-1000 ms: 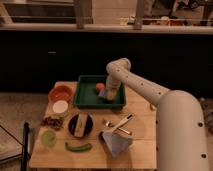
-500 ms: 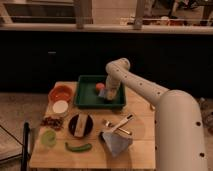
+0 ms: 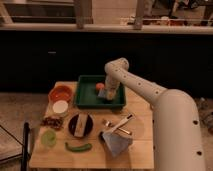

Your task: Wipe tray with sponge

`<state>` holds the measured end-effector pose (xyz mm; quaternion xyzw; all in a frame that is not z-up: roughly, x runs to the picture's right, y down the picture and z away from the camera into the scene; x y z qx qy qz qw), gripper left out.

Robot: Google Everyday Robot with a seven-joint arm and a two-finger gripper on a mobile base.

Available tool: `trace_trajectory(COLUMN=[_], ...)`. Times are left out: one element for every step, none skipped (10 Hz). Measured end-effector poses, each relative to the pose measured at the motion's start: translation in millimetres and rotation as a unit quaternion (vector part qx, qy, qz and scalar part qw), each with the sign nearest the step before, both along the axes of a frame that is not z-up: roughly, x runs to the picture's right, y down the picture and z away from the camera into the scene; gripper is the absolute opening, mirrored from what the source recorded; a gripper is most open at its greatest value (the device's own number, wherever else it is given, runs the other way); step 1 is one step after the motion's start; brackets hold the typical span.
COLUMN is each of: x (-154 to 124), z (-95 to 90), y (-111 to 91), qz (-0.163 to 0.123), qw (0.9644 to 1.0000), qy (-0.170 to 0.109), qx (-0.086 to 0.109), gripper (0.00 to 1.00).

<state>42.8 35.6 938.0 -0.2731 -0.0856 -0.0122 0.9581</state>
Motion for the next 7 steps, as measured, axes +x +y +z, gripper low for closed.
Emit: trace_trajectory(x=[0.9, 1.3, 2.5, 3.3, 4.4, 5.3, 4.7], z=[0.5, 1.2, 3.4, 7.0, 10.3, 16.2, 21.3], y=[0.5, 0.5, 1.0, 2.6, 4.9, 6.7, 7.5], qz=[-0.003, -0.005, -0.006, -0.007, -0.008, -0.013, -0.019], qw=[1.0000, 1.0000, 1.0000, 0.9999, 0.9999, 0.9998, 0.9996], qy=[0.000, 0.001, 0.003, 0.006, 0.010, 0.015, 0.018], qx=[0.000, 0.000, -0.002, -0.004, -0.008, -0.011, -0.013], gripper=[0.06, 0.06, 0.06, 0.06, 0.06, 0.06, 0.06])
